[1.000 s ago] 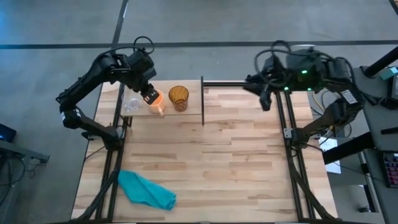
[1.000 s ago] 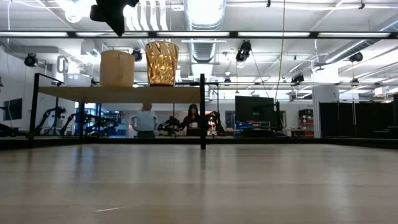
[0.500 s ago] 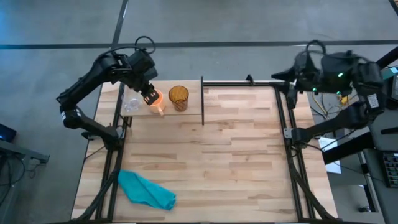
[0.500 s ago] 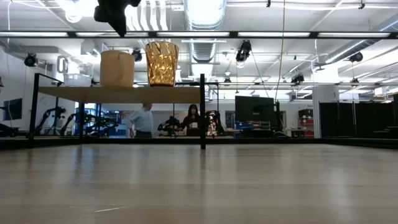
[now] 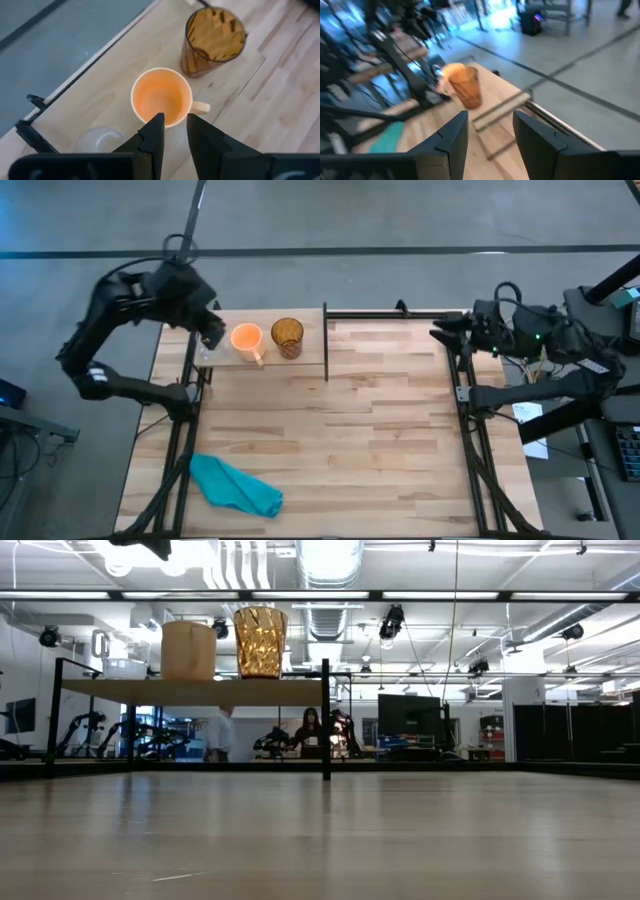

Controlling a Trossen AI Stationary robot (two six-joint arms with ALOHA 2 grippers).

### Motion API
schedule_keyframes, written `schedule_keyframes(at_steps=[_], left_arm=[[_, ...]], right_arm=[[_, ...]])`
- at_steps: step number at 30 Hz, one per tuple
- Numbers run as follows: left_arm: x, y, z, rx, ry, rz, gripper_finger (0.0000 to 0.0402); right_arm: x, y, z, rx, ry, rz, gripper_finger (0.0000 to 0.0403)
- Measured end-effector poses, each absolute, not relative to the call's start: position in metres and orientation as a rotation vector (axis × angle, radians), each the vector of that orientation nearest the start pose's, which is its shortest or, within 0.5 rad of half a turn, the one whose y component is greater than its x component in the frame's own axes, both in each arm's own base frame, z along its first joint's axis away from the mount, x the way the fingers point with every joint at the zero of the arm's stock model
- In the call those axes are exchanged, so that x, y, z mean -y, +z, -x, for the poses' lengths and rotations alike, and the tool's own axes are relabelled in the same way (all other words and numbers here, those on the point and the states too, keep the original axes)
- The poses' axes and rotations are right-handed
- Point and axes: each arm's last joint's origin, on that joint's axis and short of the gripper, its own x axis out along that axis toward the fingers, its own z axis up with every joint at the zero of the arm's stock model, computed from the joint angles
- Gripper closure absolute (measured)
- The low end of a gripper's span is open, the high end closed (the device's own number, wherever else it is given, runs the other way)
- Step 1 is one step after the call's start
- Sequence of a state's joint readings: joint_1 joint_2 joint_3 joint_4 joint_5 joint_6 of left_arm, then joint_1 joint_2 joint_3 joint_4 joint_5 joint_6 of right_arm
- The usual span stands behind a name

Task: Stack small to large cups/mugs on shelf
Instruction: Return to Home Position

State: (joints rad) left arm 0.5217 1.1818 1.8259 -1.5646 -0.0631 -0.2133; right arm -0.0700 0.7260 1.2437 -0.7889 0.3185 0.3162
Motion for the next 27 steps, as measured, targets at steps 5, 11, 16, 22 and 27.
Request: schedule_keyframes(at_steps=[5, 11, 16, 22, 27], left_arm=[[-0.054, 0.476, -0.091, -0.752, 0.639, 0.392, 0.0333], [-0.042, 0.481, -0.07, -0.699, 0.614, 0.321, 0.0333], [-0.032, 0.486, -0.053, -0.622, 0.594, 0.255, 0.0333], [-0.012, 0.489, -0.017, -0.479, 0.611, 0.29, 0.0333], [0.008, 0.476, 0.018, -0.366, 0.62, 0.324, 0.0333]], right_arm=[[0.014, 0.396, -0.092, -0.092, -0.341, -0.316, 0.0252], [0.013, 0.366, -0.088, -0.057, -0.339, -0.348, 0.0252], [0.013, 0.345, -0.087, -0.072, -0.346, -0.394, 0.0252], [0.014, 0.334, -0.086, -0.089, -0.357, -0.39, 0.0252], [0.014, 0.332, -0.087, -0.088, -0.367, -0.382, 0.0253]])
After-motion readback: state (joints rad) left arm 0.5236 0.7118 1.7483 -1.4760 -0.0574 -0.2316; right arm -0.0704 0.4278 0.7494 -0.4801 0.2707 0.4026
